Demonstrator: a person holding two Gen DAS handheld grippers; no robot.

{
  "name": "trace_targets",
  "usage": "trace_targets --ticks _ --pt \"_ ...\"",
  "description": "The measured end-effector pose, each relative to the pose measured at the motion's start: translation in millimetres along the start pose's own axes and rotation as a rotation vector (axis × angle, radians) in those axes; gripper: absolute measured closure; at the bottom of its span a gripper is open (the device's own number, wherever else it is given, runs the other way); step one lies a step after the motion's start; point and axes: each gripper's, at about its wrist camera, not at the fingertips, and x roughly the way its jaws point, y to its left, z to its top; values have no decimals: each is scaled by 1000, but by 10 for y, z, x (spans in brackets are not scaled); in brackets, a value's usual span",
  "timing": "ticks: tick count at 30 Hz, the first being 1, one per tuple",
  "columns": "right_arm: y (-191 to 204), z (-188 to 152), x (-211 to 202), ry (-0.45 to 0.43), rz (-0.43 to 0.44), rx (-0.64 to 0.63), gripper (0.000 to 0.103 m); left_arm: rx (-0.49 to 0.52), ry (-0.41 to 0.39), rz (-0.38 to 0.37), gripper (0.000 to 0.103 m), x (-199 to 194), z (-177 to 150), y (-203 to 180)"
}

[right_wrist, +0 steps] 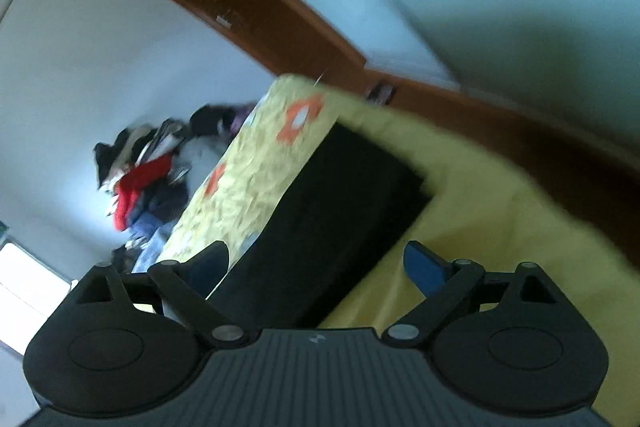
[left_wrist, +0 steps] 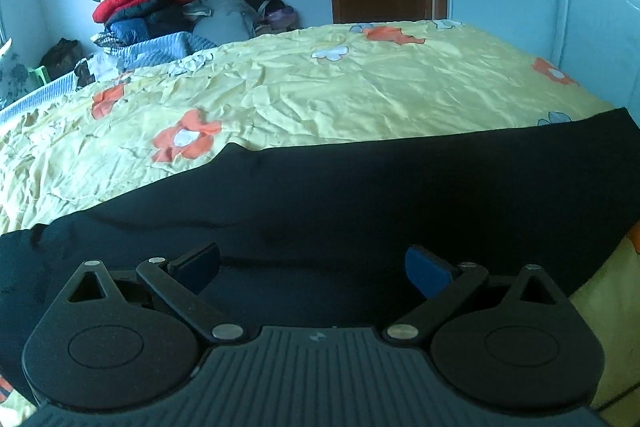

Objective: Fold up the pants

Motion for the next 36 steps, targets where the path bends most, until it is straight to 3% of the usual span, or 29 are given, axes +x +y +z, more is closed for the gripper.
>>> trace_targets --ticks 3,7,9,10,11,12,16,19,22,25,29,34,36 --pt "37 11 160 -48 -35 -18 9 -29 2 10 2 -18 6 71" --pt "14 95 300 -193 -84 14 9 -102 27 -5 2 -3 27 188" --pt "21 104 397 -210 -108 15 20 -122 36 -13 2 -2 24 224" --pt "-7 103 420 -199 -117 20 47 -126 34 -11 2 -8 19 237" --pt "-62 102 459 -177 -128 42 84 -129 32 -6 2 -15 16 251" --pt "-104 105 487 -167 -129 63 94 -134 28 3 2 -22 12 273" --pt "-80 63 372 -195 -103 47 95 -181 26 35 2 -17 11 380" --pt "137 14 305 -212 25 42 96 -230 19 56 2 -32 -6 485" --pt "613 -89 420 -166 156 -51 96 -271 18 96 2 -41 -50 603" --pt "1125 -323 631 -66 290 -147 96 -302 23 132 2 -67 -109 733" --pt "1745 -899 1010 104 393 -305 95 -337 29 173 2 -125 -191 901" --pt "2113 -1771 1547 357 396 -439 95 -345 37 199 2 -181 -265 1043" --pt "2164 -2033 1696 420 368 -498 95 -350 39 206 2 -196 -289 1087"
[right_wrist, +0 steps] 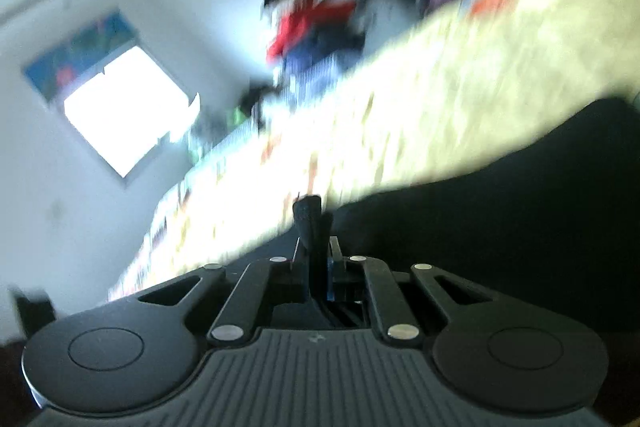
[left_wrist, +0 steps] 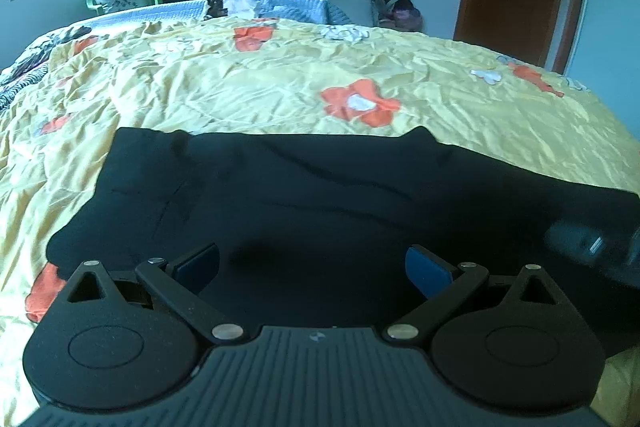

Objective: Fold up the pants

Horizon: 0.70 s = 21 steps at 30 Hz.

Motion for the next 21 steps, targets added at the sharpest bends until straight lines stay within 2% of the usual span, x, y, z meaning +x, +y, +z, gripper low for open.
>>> trace_targets --ticks 3,6,8,12,14,15,16,18,19,21 --pt "129 -116 90 46 -6 -60 95 -23 6 5 2 32 8 43" --pt "288 -127 161 54 -39 -163 95 -34 16 -7 2 73 11 24" --pt "254 -63 340 105 -70 -221 93 -28 28 -17 2 87 20 -10" --pt "437 -40 183 158 -71 -287 87 -27 3 -29 2 33 96 -51" --pt "463 25 -139 77 0 -331 85 -29 -9 -42 2 19 164 -91" --pt "442 111 -295 22 -8 -357 85 -30 -6 -60 2 23 207 -132" --pt "421 203 -406 -17 -72 -391 85 -27 5 -88 2 42 256 -200" --pt "278 398 -449 -44 -290 -476 85 12 29 -154 2 88 313 -394" --pt "127 500 -375 -4 -370 -476 85 42 34 -183 2 110 317 -513" --pt "-217 631 -219 78 -436 -418 85 119 33 -199 0 174 268 -755"
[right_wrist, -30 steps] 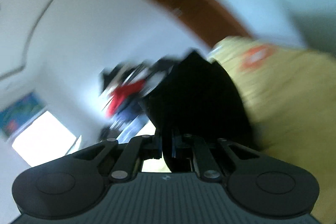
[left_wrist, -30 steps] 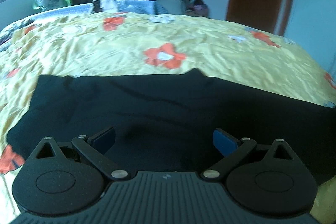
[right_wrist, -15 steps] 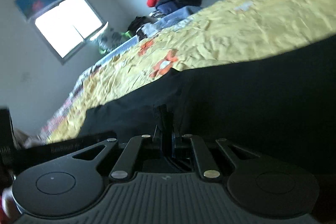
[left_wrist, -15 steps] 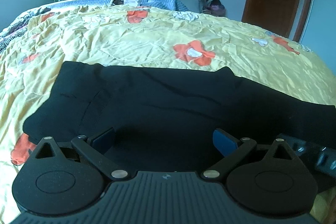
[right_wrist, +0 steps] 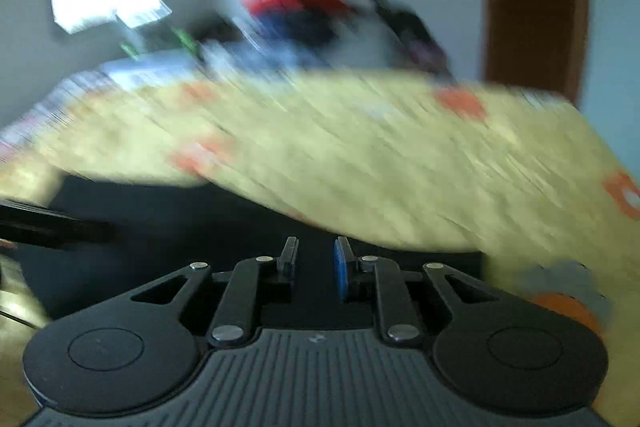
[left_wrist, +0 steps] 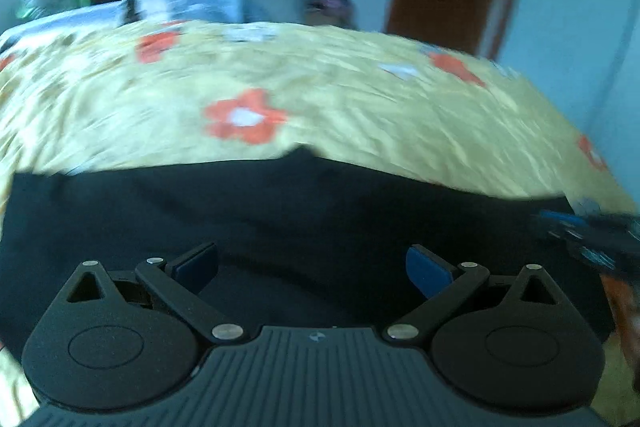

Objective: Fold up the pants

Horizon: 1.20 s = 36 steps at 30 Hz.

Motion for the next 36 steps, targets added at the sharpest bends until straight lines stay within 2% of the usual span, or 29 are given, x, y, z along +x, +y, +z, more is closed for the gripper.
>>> trace_targets --ticks 1,3,5,6,9,11,12,15,16,18,19,21,23,25,26,31,34,36 --pt "-105 -25 124 23 -8 17 85 51 13 12 0 76 -45 -115" --pt "-193 -68 160 -10 6 51 85 164 77 59 3 220 -178 -305" --pt "-111 -61 22 -29 -45 48 84 205 26 66 1 140 -350 -357" --pt "4 -95 -67 -48 -36 -1 84 225 8 76 0 91 -406 -384" --pt "321 -279 -206 -11 72 -135 84 249 -11 83 0 85 -478 -411" --pt "396 -409 -139 21 82 -162 84 230 -9 77 0 87 -457 -371" --pt "381 -454 -137 -5 79 -149 84 212 -8 76 0 63 -447 -351" --pt "314 -416 -209 -21 83 -10 83 200 -55 108 0 -34 -416 -275" --pt "329 -424 -228 -36 105 -7 81 203 -63 115 0 -30 -413 -251" --pt "382 -476 -157 -3 147 -35 74 225 -18 91 0 29 -441 -216" --pt "428 -501 -121 -10 137 -66 71 218 -8 76 0 36 -454 -199" --pt "499 -489 -142 -6 112 -104 67 176 -25 58 0 -47 -456 -124" --pt "558 -443 -157 16 100 -97 56 155 -41 55 0 -122 -439 -46" --pt "649 -426 -185 8 84 -121 49 144 -64 88 0 -194 -425 63" --pt "705 -422 -197 -7 87 -137 49 142 -68 109 0 -225 -412 129" --pt "911 -314 -189 -40 176 -115 48 64 -110 190 0 -491 -376 562" --pt "1094 -207 -62 -16 241 -131 35 2 -116 257 0 -617 -351 835" --pt "1248 -155 12 -4 261 -171 33 -46 -113 284 0 -706 -346 1022"
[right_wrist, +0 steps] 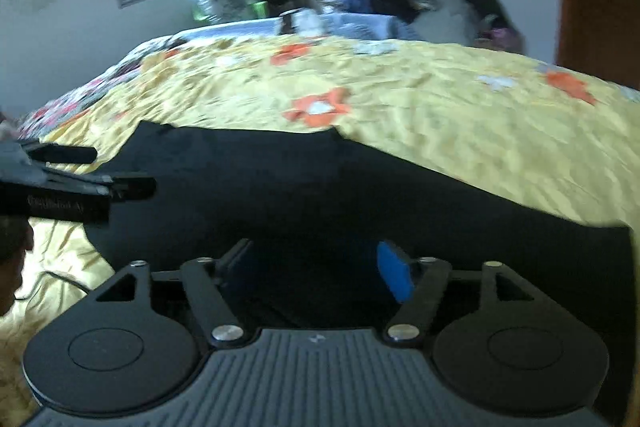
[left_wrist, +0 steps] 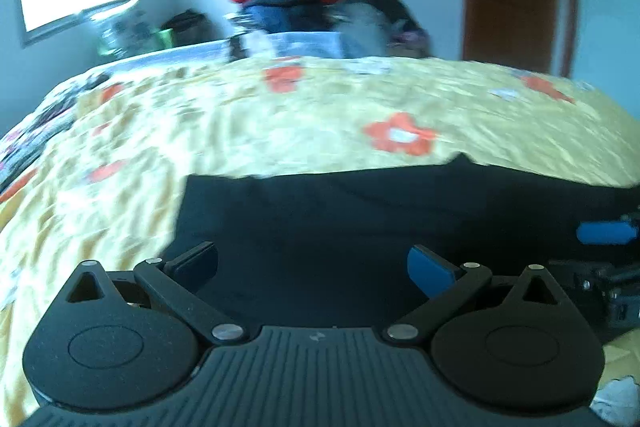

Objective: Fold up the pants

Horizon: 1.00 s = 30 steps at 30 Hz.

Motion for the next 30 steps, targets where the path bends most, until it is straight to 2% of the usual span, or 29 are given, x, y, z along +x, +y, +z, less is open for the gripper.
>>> trace_targets --ticks 2,4,6,7,8,11,13,22,25,27,30 --pt "108 49 72 13 17 -22 33 -61 22 -2 1 -32 9 170" --pt "203 74 74 3 31 -39 33 -123 51 -52 1 -30 6 307" --pt "273 93 20 -21 21 -33 23 -189 84 -125 1 -8 -39 458" --pt "311 105 -6 -27 10 -31 13 -227 104 -152 1 9 -74 534" --pt "362 123 -33 -30 -3 -44 8 -271 128 -181 1 36 -112 622" --pt "588 181 -105 -63 -35 -130 3 -375 174 -229 1 97 -212 891" --pt "784 214 -108 -90 -44 -205 0 -414 176 -226 1 79 -271 1054" --pt "1837 203 367 -81 52 -580 1 -525 161 -137 1 122 -315 1649" --pt "2091 122 500 -83 -3 -692 2 -563 177 -140 1 134 -328 1743" --pt "2072 108 506 -91 -22 -683 2 -540 175 -163 1 121 -305 1692" --pt "1704 171 422 -108 -107 -536 1 -437 159 -177 1 109 -212 1447"
